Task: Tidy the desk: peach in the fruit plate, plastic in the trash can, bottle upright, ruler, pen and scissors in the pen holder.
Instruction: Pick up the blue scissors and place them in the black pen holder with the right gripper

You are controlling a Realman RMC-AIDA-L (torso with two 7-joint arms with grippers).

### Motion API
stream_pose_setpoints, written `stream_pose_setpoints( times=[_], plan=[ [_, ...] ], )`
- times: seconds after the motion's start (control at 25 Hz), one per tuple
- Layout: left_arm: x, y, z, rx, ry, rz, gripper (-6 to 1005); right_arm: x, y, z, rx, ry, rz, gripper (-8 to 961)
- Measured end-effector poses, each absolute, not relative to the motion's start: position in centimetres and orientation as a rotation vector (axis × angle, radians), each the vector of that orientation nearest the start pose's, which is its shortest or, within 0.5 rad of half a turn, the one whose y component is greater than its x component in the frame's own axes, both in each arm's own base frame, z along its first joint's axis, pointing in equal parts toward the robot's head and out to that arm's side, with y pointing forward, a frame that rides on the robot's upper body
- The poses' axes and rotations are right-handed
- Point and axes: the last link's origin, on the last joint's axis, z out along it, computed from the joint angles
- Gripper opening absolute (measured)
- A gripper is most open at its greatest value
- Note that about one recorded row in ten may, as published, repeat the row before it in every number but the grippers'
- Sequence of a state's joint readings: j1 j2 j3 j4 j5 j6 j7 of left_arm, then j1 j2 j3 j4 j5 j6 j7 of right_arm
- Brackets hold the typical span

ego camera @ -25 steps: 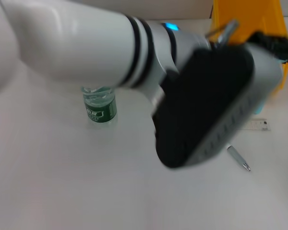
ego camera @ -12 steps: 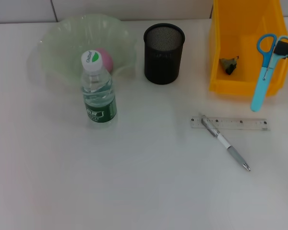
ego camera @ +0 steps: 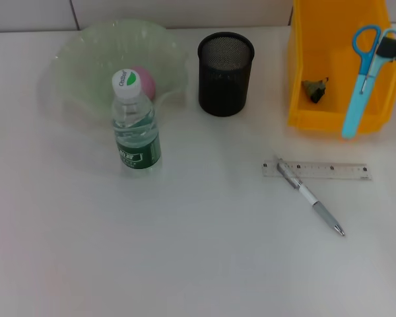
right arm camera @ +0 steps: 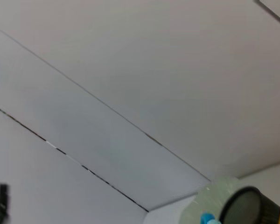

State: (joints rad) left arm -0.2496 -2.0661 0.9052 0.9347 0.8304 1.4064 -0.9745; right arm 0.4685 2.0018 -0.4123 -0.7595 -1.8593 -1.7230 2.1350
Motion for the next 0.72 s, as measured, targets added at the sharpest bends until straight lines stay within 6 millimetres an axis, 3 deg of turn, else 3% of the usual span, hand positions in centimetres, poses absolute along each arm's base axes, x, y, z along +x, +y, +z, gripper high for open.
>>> stream_pose_setpoints(
  times=[0.04, 0.08, 0.12, 0.2, 0.24, 0.28, 0.32, 0.36, 0.4, 0.44, 0.52, 0.72],
  plan=[
    [-26.2, 31.4, 14.2, -1.691, -0.071, -1.215, 777, 27.8, 32.7, 10.0, -2.226, 1.453, 1.227, 102],
    [-26.2, 31.4, 14.2, -1.691, -0.071, -1.215, 778, 27.6, 32.8, 10.1, -2.235, 1.429, 1.236, 103],
    [-27.5, 30.6, 13.7, -1.671, -0.087, -1.202, 778, 27.4, 33.0, 10.1, -2.245, 1.406, 1.241, 103],
    [-27.5, 30.6, 13.7, -1.671, -0.087, -1.202, 778, 26.9, 33.3, 10.2, -2.265, 1.357, 1.243, 104],
    [-29.1, 29.2, 12.7, -1.65, -0.104, -1.164, 778, 26.7, 33.5, 10.2, -2.274, 1.329, 1.247, 104],
    [-29.1, 29.2, 12.7, -1.65, -0.104, -1.164, 778, 26.4, 33.7, 10.3, -2.28, 1.294, 1.256, 105],
    [-31.7, 27.0, 10.5, -1.68, -0.196, -1.09, 778, 25.8, 34.1, 10.3, -2.294, 1.195, 1.275, 105],
    [-32.2, 26.4, 9.4, -1.716, -0.231, -1.068, 778, 25.8, 34.1, 10.3, -2.294, 1.195, 1.275, 106],
    [-32.2, 26.4, 9.4, -1.716, -0.231, -1.068, 778, 25.4, 34.3, 10.2, -2.303, 1.135, 1.283, 106],
    [-32.9, 25.7, 7.7, -1.765, -0.265, -1.038, 778, 25.0, 34.5, 10.2, -2.305, 1.08, 1.291, 107],
    [-33.2, 25.2, 6.7, -1.8, -0.289, -1.023, 779, 23.7, 35.5, 10.2, -2.295, 0.893, 1.318, 108],
    [-33.6, 24.1, 4.3, -1.917, -0.355, -0.999, 779, 21.6, 37.1, 9.4, -2.293, 0.661, 1.306, 110]
  ],
)
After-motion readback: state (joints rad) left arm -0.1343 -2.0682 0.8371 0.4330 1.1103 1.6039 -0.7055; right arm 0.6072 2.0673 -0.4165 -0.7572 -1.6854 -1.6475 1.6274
